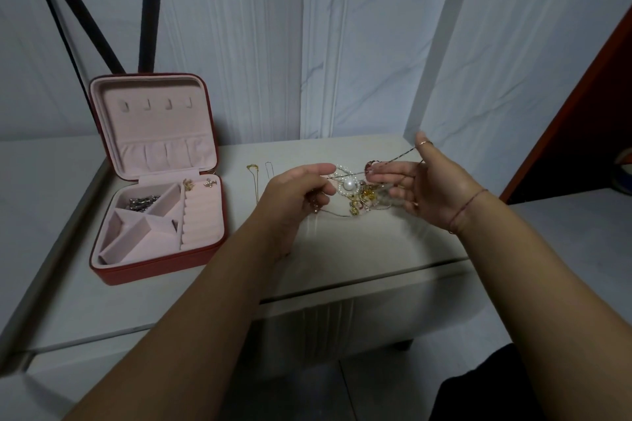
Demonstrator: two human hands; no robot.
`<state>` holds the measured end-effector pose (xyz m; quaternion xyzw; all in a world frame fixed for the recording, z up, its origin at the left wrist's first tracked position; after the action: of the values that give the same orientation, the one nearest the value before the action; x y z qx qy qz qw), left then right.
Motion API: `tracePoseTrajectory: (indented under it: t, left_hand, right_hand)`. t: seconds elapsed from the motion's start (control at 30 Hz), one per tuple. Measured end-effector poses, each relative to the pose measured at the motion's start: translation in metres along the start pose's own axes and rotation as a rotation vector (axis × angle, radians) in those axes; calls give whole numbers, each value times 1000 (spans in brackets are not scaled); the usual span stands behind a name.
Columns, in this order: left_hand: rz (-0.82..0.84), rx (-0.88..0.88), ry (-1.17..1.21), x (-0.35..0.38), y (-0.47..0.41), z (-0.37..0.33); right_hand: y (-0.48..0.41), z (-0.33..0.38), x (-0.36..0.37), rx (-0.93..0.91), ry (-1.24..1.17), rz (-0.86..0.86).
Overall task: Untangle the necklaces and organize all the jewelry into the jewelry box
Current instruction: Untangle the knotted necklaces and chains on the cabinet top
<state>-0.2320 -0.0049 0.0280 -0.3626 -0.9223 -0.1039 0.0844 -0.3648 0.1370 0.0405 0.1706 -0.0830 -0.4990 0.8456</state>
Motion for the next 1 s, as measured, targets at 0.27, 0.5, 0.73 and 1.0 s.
tracePoseTrajectory:
  t: [0.27,0.5,0.73,1.0]
  left_hand:
    - [28,127,-307,1,3,0]
    - [67,247,-521,6,7,4]
    - [188,174,-349,15,13,4]
    - [90,245,-399,17,14,-2]
  right_hand:
    - [10,8,1,-168,89,-30]
    - [15,9,10,-238,-23,-30]
    - [20,7,21,-196,-143,40]
    - [21,6,24,-218,-96,-4]
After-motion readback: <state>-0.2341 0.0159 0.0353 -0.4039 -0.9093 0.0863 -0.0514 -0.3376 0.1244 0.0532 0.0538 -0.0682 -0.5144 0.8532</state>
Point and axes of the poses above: each hand's wrist, its own y-axis away from the middle knuckle, its own x-axis out of the palm, z = x × y, the point moved 5 cm from there along -y, towards the middle knuckle, and after that the axes turned 14 degrees about -z, right-handed, at the moved point
